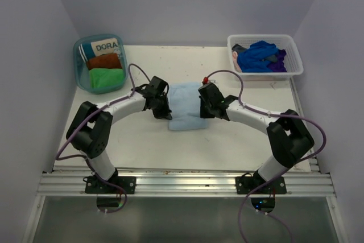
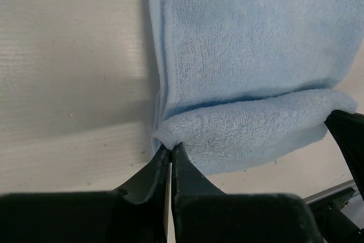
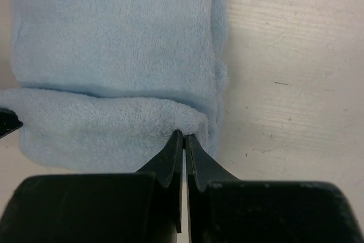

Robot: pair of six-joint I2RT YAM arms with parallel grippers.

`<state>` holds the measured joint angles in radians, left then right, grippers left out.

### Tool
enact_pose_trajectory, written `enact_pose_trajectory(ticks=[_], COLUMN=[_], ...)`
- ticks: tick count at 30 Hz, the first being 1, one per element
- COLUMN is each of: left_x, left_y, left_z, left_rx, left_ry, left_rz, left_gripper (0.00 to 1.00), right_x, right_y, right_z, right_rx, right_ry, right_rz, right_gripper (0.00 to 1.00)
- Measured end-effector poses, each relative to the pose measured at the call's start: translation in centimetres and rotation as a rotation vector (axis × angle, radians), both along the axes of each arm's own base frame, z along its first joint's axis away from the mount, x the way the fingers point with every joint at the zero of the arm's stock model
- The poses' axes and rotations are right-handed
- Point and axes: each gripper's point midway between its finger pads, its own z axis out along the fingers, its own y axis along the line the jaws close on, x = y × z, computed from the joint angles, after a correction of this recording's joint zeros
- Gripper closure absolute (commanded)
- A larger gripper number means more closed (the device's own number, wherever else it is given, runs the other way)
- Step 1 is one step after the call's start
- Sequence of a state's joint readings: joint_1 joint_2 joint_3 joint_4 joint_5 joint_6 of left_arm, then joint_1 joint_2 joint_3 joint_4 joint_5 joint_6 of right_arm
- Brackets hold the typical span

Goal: Roll the towels
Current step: Roll the towel

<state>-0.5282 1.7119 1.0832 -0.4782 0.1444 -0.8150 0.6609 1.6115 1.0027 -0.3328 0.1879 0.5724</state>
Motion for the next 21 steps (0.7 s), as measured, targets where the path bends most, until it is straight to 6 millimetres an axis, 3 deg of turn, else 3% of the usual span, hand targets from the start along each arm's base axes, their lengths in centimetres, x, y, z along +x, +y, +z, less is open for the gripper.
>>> enact_pose_trajectory(ticks=[8, 13, 16, 21], left_x=[1.0, 1.4, 1.5, 0.3], left_y=[0.5, 1.6, 1.8, -1.4], left_z=[-0.3, 1.7, 3.7, 5.4], left_rx=[0.048, 0.086, 0.084, 0.004], left_ry=[-0.014, -0.070, -0.126, -0.169], left_rz=[0.003, 0.035, 0.045, -0.025], left_gripper=[0.69, 0.67, 0.68, 0.72], right_x=[1.4, 1.8, 1.7, 1.7], right_y=[-0.2, 0.1, 0.1, 0.1], right_z=[-0.3, -0.3, -0.9, -1.1], right_rx=[-0.002, 0.001, -0.006, -0.010], right_ry=[0.001, 0.003, 0.017, 0.022], right_rz=[-0.025, -0.023, -0.022, -0.022], right_gripper=[0.96, 0.95, 0.90, 0.88])
